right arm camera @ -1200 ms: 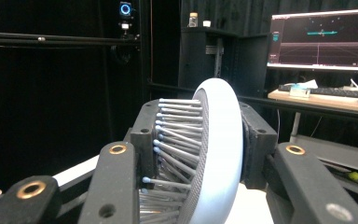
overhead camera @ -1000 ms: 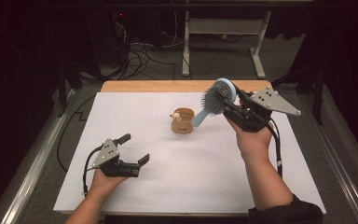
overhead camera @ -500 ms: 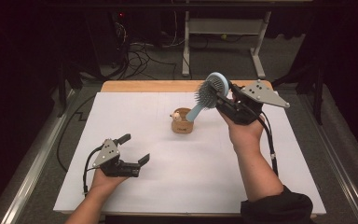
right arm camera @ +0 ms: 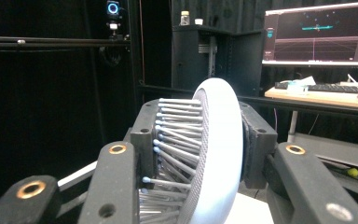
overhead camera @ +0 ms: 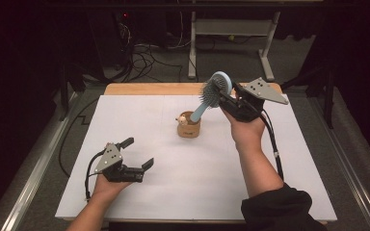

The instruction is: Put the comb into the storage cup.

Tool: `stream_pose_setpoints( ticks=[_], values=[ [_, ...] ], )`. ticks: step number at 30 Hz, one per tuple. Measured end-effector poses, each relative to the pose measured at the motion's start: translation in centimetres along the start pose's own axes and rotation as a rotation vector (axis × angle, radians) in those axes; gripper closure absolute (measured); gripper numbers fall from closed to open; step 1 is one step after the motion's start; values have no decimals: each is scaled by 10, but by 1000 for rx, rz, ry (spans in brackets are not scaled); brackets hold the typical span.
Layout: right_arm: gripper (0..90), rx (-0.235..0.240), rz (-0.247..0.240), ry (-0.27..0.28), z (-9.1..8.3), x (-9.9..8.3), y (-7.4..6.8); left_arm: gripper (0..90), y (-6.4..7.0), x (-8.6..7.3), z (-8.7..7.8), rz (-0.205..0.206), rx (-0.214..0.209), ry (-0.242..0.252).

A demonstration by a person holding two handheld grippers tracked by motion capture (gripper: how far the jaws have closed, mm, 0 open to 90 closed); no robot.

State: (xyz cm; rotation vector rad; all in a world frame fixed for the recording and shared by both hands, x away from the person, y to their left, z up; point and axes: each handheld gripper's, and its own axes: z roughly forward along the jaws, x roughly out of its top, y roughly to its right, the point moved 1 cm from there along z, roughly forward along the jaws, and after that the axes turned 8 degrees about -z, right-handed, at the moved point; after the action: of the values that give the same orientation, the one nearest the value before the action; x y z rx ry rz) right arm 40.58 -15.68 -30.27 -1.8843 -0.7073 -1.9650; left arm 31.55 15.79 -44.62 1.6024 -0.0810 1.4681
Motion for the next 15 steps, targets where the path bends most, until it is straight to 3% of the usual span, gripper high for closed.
stream_pose_setpoints(
  ticks=[15],
  values=[
    [593,-7,14,-19,17,-4,1,6,1,0,0,-4,-7,-5]
  ],
)
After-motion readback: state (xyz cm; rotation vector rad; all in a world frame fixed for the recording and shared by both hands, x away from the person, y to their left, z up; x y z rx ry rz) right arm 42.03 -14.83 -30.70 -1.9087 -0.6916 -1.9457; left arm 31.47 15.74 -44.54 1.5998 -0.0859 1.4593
